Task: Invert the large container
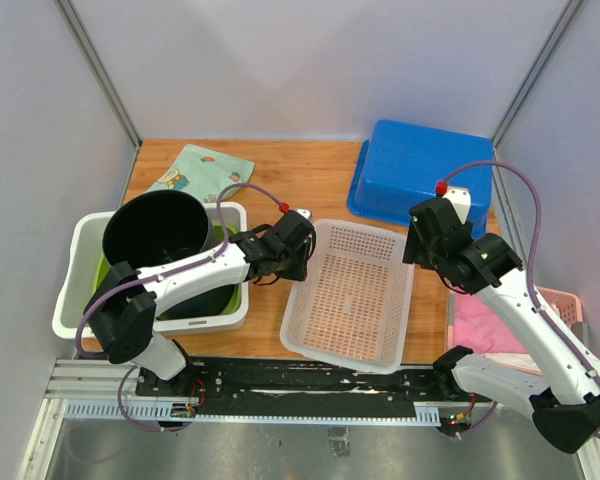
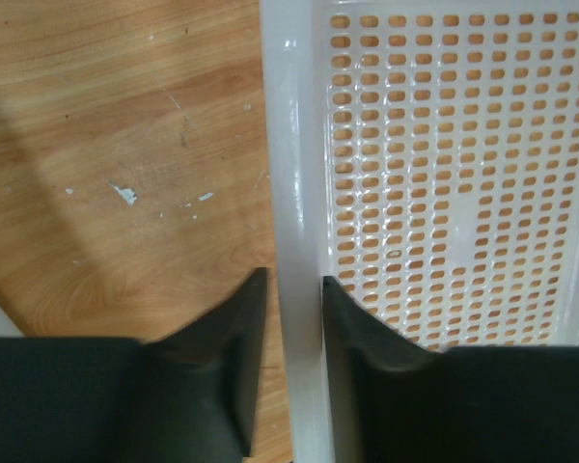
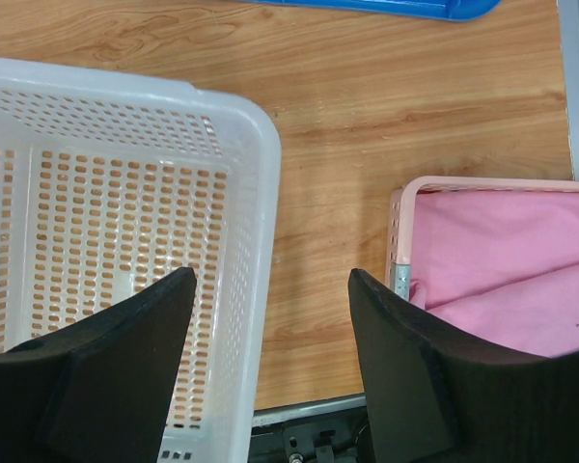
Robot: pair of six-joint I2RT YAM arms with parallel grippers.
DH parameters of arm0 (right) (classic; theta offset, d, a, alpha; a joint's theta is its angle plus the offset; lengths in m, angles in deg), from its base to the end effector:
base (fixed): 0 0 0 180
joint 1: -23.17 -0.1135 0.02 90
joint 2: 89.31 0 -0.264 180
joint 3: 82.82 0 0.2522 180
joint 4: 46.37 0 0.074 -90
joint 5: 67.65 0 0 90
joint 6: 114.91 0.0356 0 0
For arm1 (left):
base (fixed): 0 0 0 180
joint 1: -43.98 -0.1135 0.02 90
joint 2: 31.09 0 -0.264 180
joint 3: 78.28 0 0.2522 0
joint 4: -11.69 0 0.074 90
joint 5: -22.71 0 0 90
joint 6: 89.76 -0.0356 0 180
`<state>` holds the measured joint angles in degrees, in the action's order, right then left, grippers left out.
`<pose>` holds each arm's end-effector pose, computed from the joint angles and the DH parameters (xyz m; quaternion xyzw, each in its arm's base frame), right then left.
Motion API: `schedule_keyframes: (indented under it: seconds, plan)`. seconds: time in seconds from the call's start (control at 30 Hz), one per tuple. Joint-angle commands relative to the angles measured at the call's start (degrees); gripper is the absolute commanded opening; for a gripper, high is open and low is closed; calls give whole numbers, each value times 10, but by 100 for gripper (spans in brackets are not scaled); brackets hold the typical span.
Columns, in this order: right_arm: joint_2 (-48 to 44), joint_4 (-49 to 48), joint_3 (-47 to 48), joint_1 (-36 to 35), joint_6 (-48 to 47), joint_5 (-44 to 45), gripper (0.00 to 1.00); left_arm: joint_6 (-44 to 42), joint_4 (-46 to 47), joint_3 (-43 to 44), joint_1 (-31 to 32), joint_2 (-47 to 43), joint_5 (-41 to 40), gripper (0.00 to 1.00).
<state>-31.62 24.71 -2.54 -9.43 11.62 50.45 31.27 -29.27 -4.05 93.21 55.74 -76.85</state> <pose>0.1620 0.0837 0.3546 0.1171 0.9036 0.0081 0.4119 0.2111 -0.2357 0.2343 0.1240 0.9388 -0.1403 0.2892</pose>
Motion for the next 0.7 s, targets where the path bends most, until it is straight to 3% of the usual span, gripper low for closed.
schedule_keyframes:
  seconds: [0.0, 0.07, 0.27, 0.47, 0.67]
  plan:
    - [-5, -2, -6, 8, -3, 0, 66, -17, 7, 26, 3, -25, -30, 9]
    - [-5, -3, -5, 8, -2, 2, 66, -42, -19, 56, 3, -33, -55, 1]
    - [-23, -7, -1, 10, 2, 1, 66, -173, -88, 191, 3, -56, -149, 0]
    - [-71, -30, -13, 13, 12, -20, 65, -327, -92, 306, 3, -58, -285, 0]
    - [-106, -45, -49, 15, 45, -19, 65, -425, -30, 310, 24, -35, -367, 0]
